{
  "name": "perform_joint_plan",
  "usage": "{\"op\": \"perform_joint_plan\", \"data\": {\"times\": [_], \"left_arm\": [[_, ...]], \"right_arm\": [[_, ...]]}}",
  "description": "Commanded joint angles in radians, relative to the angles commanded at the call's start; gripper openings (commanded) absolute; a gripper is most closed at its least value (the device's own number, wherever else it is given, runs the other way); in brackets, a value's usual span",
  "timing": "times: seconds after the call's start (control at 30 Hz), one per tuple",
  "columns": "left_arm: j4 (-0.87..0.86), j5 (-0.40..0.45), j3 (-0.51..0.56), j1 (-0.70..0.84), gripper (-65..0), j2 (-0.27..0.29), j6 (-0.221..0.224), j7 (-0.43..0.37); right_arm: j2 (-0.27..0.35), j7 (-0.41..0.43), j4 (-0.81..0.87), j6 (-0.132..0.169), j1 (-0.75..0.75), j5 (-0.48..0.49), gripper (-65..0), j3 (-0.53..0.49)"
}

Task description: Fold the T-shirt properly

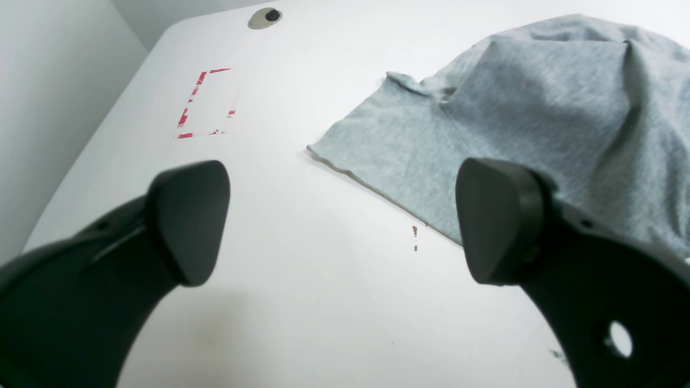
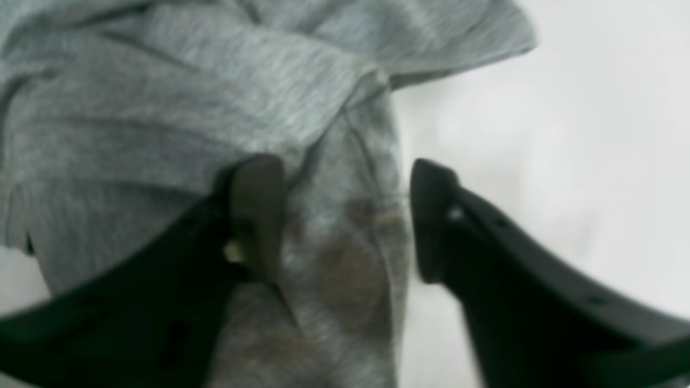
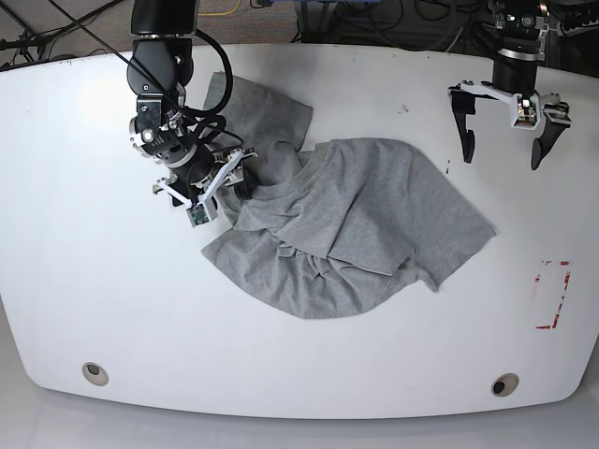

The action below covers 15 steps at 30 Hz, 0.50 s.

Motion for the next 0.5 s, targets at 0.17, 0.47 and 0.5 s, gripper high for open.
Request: {"op": "perform_joint_plan", "data": {"times": [0.17, 0.47, 0.5], "left_arm": [[0.002, -0.002, -0.005, -0.002, -1.4, 0.001, 0.001, -0.001], [0.005, -0.002, -0.012, 0.007, -0.6, 0.003, 0.000, -0.009], [0.006, -0.002, -0.014, 0.008, -0.6, 0.003, 0.000, -0.008]], "right_arm": [[-0.001, -0.003, -0.028, 0.000, 0.022, -0.001, -52.1, -0.004], [-0.003, -0.082, -0.026, 0.000, 0.079, -0.005, -34.3, -0.025], [-0.003, -0.088, -0.023, 0.000, 0.080, -0.005, -33.3, -0.026]]}}
